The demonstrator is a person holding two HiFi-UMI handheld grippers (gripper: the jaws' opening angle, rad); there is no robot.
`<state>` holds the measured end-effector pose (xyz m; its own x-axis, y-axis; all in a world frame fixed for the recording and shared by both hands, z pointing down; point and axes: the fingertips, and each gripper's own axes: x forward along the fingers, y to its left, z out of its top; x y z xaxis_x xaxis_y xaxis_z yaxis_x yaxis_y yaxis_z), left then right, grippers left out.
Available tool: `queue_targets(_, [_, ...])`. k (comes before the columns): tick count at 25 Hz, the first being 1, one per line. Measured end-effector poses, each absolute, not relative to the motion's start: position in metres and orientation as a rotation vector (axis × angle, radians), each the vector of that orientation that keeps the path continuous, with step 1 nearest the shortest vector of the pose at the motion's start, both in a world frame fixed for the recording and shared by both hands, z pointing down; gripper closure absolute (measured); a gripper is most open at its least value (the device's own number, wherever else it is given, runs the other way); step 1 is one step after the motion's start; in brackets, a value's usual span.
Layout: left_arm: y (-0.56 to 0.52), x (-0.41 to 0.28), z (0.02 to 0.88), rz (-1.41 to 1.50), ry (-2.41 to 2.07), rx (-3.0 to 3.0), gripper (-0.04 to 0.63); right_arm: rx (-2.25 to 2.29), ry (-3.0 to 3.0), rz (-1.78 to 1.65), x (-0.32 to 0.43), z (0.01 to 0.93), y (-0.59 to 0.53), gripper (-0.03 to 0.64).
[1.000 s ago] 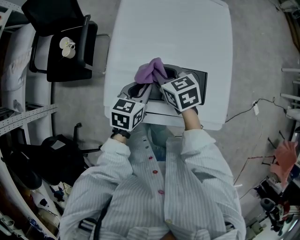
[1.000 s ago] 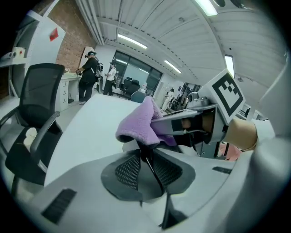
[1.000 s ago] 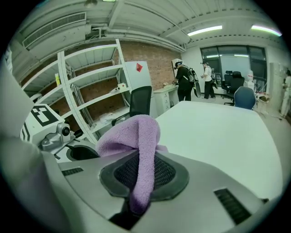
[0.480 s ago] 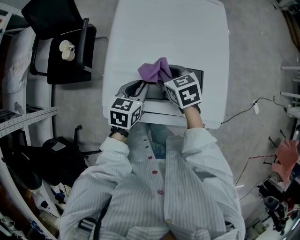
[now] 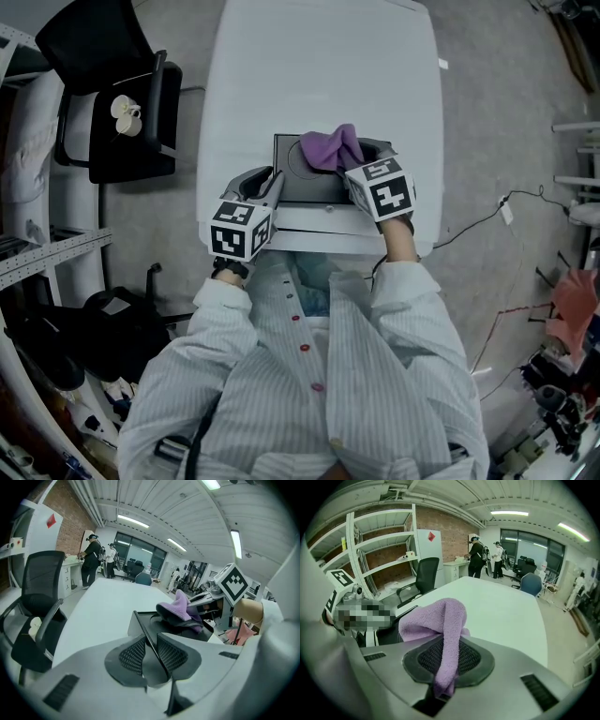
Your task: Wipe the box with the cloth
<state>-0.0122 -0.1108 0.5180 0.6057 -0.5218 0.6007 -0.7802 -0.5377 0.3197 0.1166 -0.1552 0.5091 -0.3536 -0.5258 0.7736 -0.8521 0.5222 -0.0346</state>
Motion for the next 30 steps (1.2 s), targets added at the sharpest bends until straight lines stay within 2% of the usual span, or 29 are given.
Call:
queue_targets(10, [-0.111, -0.011, 0.518, 0.598, -1.020, 2.262, 0.522, 1.240, -1.876, 0.564, 0.188, 0.509, -0.146, 0.572])
queue_targets(17, [-0.111, -0.010, 0.518, 0.589, -1.019, 2.259, 0.522, 1.269, -1.881, 0.582, 0.191, 0.506, -0.145, 0.572])
queue_targets(23, [-0.110, -0.010, 0.518, 0.569, -1.020, 2.257, 0.522, 1.239, -2.001, 0.543, 0.151, 0.473, -0.140, 0.574])
queue_targets(30, [-0.110, -0.012, 0.518, 0.560, -1.013, 2.257, 0.522, 1.063, -2.232, 0.503, 0.051, 0.435, -0.131, 0.574])
